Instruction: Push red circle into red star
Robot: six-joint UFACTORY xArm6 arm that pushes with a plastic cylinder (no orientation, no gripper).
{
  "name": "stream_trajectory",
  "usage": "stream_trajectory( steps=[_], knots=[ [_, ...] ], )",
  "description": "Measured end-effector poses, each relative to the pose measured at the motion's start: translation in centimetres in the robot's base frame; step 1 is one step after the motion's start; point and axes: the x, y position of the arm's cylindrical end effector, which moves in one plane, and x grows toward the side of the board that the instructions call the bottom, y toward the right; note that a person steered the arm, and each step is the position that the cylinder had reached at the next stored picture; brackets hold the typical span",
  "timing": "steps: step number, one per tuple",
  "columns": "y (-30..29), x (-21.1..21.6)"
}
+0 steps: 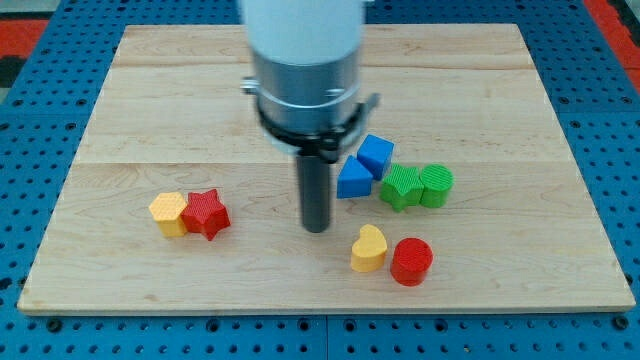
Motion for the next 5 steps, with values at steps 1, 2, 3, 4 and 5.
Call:
stream_trajectory(
  steps=[1, 2, 3, 4, 5],
  knots=[
    [8.0, 0.0],
    [15.8, 0.2],
    [17.2, 5.2],
    [13.2, 6.1],
    [7.1, 5.1]
  ],
)
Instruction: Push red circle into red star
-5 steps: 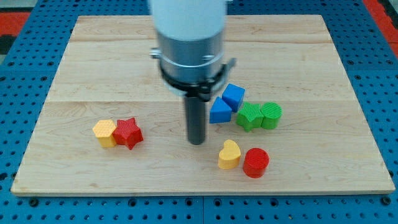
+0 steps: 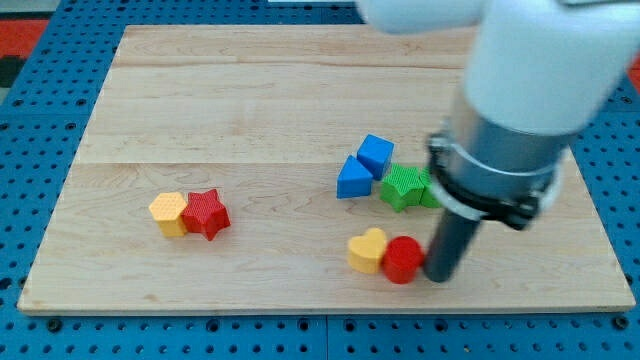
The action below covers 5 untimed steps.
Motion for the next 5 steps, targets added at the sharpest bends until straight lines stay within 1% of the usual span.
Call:
stream_trajectory(
  steps=[1, 5],
  knots=[
    [-4.5, -0.8],
    [-16.3, -4.6]
  ],
)
